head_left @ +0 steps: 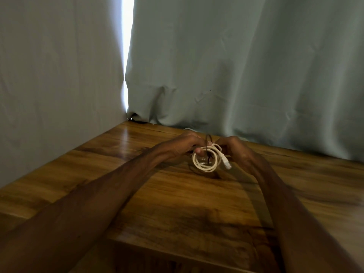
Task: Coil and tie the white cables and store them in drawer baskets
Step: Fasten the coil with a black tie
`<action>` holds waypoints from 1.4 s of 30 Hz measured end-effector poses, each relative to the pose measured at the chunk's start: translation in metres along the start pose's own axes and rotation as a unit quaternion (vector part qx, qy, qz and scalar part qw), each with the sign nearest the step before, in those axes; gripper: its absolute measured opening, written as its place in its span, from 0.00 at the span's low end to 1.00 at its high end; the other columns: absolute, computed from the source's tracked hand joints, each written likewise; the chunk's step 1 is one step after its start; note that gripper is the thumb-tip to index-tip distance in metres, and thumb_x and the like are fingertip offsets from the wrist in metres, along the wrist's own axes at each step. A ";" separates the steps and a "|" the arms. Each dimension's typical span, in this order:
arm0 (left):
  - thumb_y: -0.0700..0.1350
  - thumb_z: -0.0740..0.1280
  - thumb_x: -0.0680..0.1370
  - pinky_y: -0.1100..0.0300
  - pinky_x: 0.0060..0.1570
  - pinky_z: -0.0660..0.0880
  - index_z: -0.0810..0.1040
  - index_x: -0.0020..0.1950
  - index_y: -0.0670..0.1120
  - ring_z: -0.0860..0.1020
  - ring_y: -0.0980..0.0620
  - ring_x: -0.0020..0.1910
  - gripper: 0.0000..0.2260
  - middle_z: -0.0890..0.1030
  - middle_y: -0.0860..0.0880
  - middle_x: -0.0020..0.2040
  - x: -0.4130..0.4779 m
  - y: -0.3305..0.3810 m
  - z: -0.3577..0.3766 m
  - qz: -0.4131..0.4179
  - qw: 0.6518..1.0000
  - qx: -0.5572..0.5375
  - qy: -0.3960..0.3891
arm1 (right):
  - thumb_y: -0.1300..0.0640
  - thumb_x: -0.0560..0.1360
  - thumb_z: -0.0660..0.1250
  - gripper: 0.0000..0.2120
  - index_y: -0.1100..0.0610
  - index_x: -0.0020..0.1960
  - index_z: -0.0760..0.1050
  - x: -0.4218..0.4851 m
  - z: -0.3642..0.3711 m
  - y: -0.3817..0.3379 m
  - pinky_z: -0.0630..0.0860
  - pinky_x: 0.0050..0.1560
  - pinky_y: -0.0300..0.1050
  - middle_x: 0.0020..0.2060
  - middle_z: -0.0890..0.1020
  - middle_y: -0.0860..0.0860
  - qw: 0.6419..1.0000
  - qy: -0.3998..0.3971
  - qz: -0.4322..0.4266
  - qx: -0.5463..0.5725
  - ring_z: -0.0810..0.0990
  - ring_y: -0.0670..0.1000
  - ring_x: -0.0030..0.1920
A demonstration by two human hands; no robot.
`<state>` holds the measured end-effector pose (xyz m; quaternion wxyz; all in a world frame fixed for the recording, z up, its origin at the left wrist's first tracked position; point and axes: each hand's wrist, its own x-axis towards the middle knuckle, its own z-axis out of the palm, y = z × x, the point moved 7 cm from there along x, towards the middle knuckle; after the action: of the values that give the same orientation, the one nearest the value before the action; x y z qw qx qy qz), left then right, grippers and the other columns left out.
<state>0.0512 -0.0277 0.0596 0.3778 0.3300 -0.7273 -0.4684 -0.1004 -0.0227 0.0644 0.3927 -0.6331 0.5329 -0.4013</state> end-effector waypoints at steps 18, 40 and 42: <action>0.45 0.66 0.83 0.63 0.29 0.67 0.82 0.39 0.34 0.72 0.54 0.25 0.17 0.76 0.48 0.26 -0.003 0.007 -0.016 -0.001 0.995 0.060 0.082 | 0.74 0.70 0.66 0.22 0.64 0.62 0.81 -0.002 0.021 -0.010 0.74 0.28 0.36 0.45 0.85 0.60 0.989 -0.121 -0.058 0.061 0.81 0.52 0.36; 0.45 0.68 0.82 0.66 0.30 0.73 0.80 0.36 0.43 0.75 0.58 0.25 0.15 0.76 0.53 0.24 -0.005 0.010 -0.030 -0.025 0.987 -0.012 0.156 | 0.59 0.73 0.77 0.27 0.58 0.69 0.73 -0.011 0.021 -0.026 0.84 0.50 0.42 0.51 0.88 0.54 0.989 -0.018 -0.137 0.044 0.88 0.52 0.51; 0.45 0.68 0.81 0.64 0.32 0.72 0.80 0.36 0.43 0.75 0.57 0.25 0.14 0.76 0.53 0.24 -0.004 0.009 -0.029 -0.029 0.987 -0.018 0.159 | 0.57 0.73 0.77 0.27 0.57 0.69 0.72 -0.009 0.021 -0.026 0.83 0.52 0.43 0.51 0.88 0.54 0.989 0.002 -0.139 0.046 0.88 0.51 0.51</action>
<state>0.0770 -0.0334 0.0748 0.4805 0.4146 -0.6397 -0.4336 -0.0723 -0.0092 0.0798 0.3604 -0.6817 0.4215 -0.4772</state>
